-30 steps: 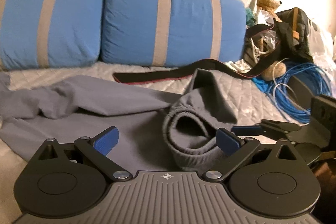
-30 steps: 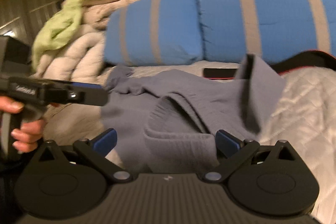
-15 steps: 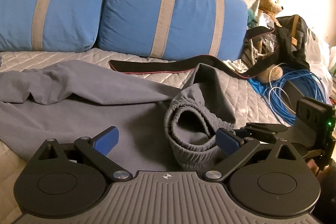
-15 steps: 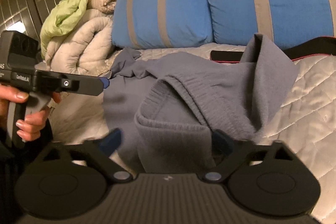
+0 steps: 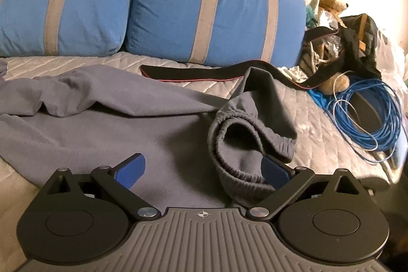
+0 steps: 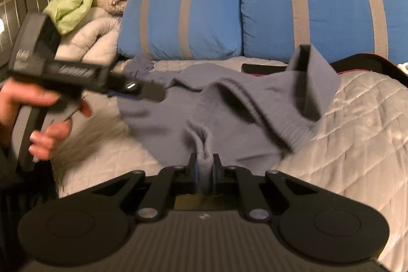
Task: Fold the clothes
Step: 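Grasp the waistband with the right gripper while the left gripper grasps the waistband edge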
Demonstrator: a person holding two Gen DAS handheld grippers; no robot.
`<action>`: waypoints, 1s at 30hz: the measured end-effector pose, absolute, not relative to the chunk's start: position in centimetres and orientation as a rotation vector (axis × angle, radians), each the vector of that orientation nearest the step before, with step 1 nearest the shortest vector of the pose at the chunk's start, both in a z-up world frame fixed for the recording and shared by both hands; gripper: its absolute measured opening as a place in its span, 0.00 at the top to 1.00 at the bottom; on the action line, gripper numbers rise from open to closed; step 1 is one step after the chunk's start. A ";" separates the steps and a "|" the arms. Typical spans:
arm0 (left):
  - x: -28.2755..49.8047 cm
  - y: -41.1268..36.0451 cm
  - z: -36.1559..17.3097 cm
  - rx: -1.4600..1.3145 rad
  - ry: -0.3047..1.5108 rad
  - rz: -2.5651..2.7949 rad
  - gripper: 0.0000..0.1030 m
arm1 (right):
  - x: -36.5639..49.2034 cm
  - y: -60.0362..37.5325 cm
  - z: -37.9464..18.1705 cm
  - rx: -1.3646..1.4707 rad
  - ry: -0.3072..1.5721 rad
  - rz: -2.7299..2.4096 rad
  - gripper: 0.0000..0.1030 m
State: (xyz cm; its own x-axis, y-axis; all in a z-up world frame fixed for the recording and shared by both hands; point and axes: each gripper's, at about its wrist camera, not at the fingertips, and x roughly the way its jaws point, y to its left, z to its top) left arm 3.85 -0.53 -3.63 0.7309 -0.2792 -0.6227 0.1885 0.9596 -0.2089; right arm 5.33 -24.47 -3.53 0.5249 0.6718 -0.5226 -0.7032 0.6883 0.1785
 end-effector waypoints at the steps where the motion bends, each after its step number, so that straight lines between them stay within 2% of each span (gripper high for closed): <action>1: 3.8 -0.7 -3.6 -0.125 0.703 -0.257 0.04 | 4.7 -24.2 -3.6 -0.066 0.597 0.812 0.90; 11: 3.6 -5.1 -4.0 0.207 0.583 -0.274 0.05 | 1.2 -22.0 -4.1 -0.139 0.587 0.700 0.90; 20: 5.5 -11.8 -5.4 0.789 0.430 -0.357 0.15 | 1.5 -22.1 -5.0 -0.107 0.652 0.681 0.90; 26: 5.9 -15.7 -8.3 1.230 0.297 -0.371 0.22 | 2.2 -22.4 -5.3 -0.052 0.694 0.679 0.90; 28: 5.6 -16.7 -9.3 1.364 0.239 -0.371 0.28 | 2.3 -22.6 -5.4 -0.040 0.701 0.684 0.90; 30: 5.2 -17.3 -10.2 1.460 0.201 -0.386 0.43 | 2.4 -22.8 -5.4 -0.030 0.703 0.688 0.90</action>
